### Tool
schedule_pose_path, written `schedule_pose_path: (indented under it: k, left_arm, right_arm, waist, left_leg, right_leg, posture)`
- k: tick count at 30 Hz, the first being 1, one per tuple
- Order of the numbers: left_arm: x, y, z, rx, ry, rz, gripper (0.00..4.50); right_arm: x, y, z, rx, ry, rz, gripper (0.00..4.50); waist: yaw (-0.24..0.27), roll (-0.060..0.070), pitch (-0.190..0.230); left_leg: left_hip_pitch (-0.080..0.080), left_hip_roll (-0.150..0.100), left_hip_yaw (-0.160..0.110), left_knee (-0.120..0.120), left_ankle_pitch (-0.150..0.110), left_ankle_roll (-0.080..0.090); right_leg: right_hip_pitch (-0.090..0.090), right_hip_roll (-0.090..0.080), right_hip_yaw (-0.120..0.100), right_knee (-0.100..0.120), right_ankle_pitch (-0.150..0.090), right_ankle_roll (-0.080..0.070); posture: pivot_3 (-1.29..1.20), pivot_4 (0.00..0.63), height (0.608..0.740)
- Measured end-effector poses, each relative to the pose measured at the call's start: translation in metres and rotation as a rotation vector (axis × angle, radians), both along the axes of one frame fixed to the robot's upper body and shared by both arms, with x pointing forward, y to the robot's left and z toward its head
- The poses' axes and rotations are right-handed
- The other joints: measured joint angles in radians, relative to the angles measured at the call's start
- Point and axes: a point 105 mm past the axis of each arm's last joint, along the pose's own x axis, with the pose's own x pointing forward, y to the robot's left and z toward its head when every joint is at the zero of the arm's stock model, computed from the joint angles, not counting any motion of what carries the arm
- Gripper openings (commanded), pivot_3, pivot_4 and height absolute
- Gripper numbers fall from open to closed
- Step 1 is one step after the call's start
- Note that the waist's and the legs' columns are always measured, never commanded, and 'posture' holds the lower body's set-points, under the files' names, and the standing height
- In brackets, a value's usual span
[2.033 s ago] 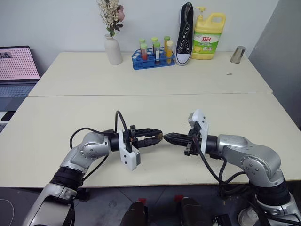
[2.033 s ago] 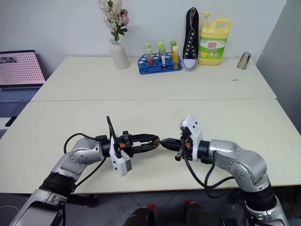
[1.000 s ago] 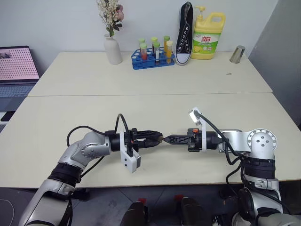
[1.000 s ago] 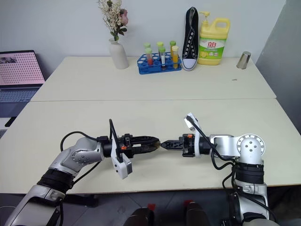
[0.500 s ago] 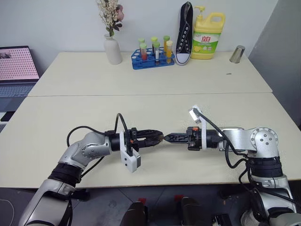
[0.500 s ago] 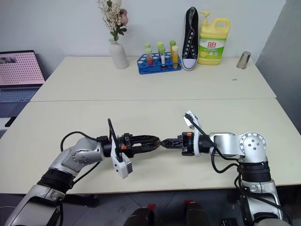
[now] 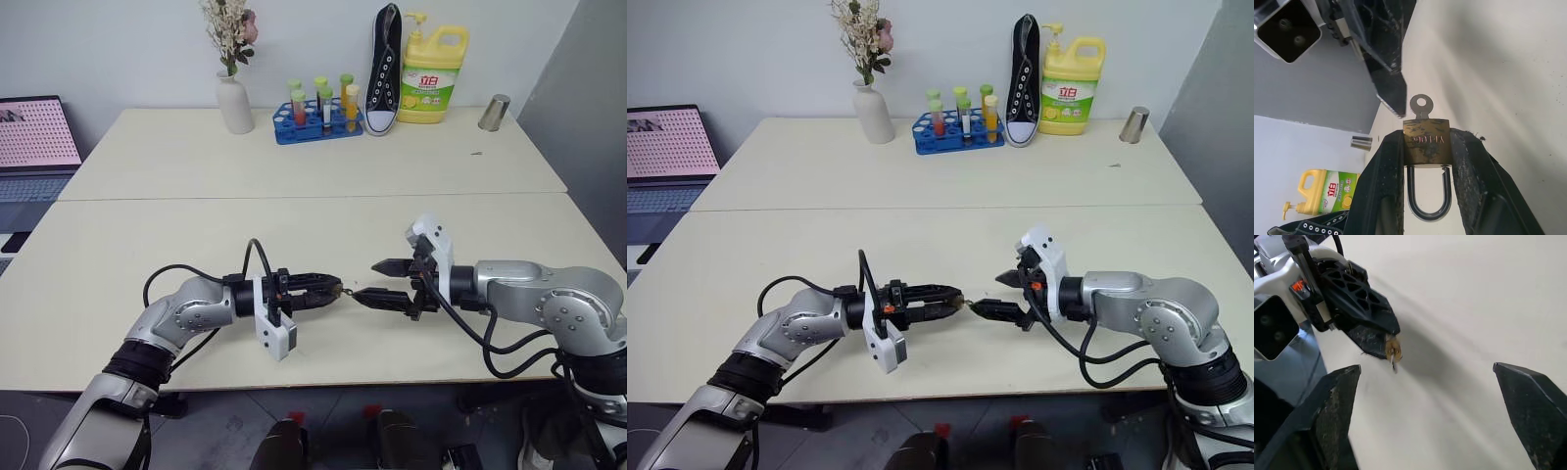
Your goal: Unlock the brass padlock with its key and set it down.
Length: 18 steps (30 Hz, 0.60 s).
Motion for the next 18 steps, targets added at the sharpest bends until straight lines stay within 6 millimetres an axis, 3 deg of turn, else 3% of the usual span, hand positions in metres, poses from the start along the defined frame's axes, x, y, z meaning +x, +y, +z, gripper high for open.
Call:
schedule_pose_path:
  k: [5, 11, 16, 18]
  left_arm:
    - [0.000, -0.001, 0.002, -0.013, 0.001, -0.002, 0.96]
    - [0.000, -0.001, 0.002, -0.015, 0.001, -0.003, 0.96]
    - [0.000, -0.001, 0.003, -0.018, 0.000, -0.004, 0.96]
    - [0.000, -0.001, 0.003, -0.018, 0.001, -0.003, 0.96]
  right_arm:
    - [-0.005, 0.020, -0.006, 0.094, 0.046, 0.029, 4.50]
    - [0.007, 0.018, -0.018, 0.079, 0.077, -0.030, 4.50]
    - [0.009, 0.023, -0.016, 0.090, 0.074, -0.015, 4.50]
    - [0.010, 0.024, -0.016, 0.097, 0.076, -0.014, 3.91]
  waist:
    - [0.001, 0.000, 0.000]
    - [0.002, 0.000, 0.000]
    - [0.001, 0.000, 0.000]
    - [0.001, 0.000, 0.000]
  left_leg:
    - [0.000, 0.000, 0.000, 0.000, 0.000, 0.000]
    - [0.000, 0.000, 0.000, 0.000, 0.000, 0.000]
    - [0.000, 0.000, 0.000, 0.000, 0.000, 0.000]
    - [0.000, 0.000, 0.000, 0.000, 0.000, 0.000]
  right_leg:
    - [0.000, 0.000, 0.000, 0.000, 0.000, 0.000]
    - [0.000, 0.000, 0.000, 0.000, 0.000, 0.000]
    - [0.000, 0.000, 0.000, 0.000, 0.000, 0.000]
    - [0.000, 0.000, 0.000, 0.000, 0.000, 0.000]
  posture:
    - [0.00, 0.150, 0.740]
    - [0.00, 0.150, 0.740]
    - [0.00, 0.150, 0.740]
    - [0.00, 0.150, 0.740]
